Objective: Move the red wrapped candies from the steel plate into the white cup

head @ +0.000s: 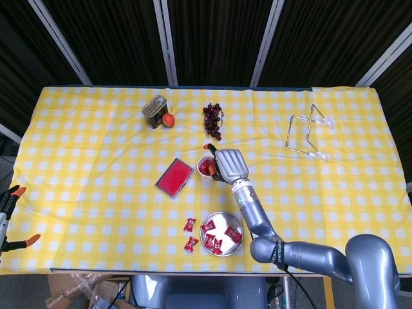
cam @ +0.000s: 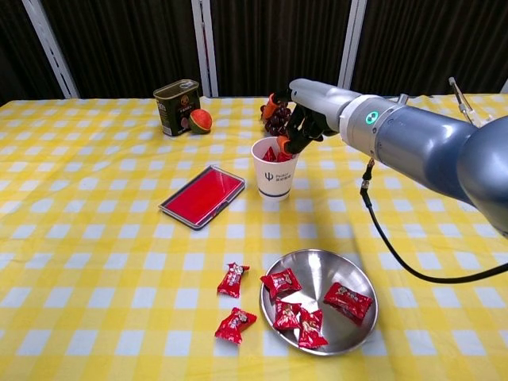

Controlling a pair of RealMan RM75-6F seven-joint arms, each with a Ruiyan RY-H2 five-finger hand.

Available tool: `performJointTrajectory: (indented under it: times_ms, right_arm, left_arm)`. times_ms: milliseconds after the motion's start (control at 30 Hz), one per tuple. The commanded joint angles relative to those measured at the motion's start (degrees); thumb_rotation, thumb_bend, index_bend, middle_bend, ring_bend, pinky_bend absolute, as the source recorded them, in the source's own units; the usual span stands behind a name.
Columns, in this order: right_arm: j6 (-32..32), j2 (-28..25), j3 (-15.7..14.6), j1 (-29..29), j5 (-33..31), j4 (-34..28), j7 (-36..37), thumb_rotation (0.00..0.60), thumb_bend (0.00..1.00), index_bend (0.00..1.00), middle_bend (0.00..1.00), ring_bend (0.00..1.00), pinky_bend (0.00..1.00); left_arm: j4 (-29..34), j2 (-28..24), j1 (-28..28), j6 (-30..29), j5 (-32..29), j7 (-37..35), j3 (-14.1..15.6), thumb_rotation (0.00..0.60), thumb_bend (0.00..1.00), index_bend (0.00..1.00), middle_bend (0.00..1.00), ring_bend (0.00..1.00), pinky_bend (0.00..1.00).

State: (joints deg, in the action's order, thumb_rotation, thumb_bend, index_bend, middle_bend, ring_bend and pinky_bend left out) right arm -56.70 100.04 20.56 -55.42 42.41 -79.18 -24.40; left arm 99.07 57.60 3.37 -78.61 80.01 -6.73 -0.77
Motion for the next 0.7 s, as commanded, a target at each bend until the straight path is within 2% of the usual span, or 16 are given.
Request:
performJointTrajectory:
  times_ms: [33,467,700]
  right_arm:
    - [-0.57,-0.36,0.12,0.21,0.54,-0.88,0.16,0.600,0.50,0.17,0.74,0.82,1.00]
    - [-4.80,-4.67,-1.35,3.37,5.92,-7.63,0.91,0.600,0.49,0.17,0.72,0.81,1.00]
    - [-7.06,-9.11,-3.57,7.00,9.61,-13.77,2.40,0.600,0.49,0.17,0.70,0.78,0.93]
  left_arm:
    - [-0.01,0.02,-0.02,-0.09,-0.03,0.09,-0.04,0.600,0.03,0.00,0.00,0.00,0.00]
    - [-0.14,0.16,-0.12,-0.47,0.21,0.35,-0.03,0.600,0.03,0.00,0.00,0.00,0.00]
    - [-0.35,0.36,-0.33,-1.10,0.60,0.46,-0.02,0.600,0.02,0.00,0.00,0.00,0.00]
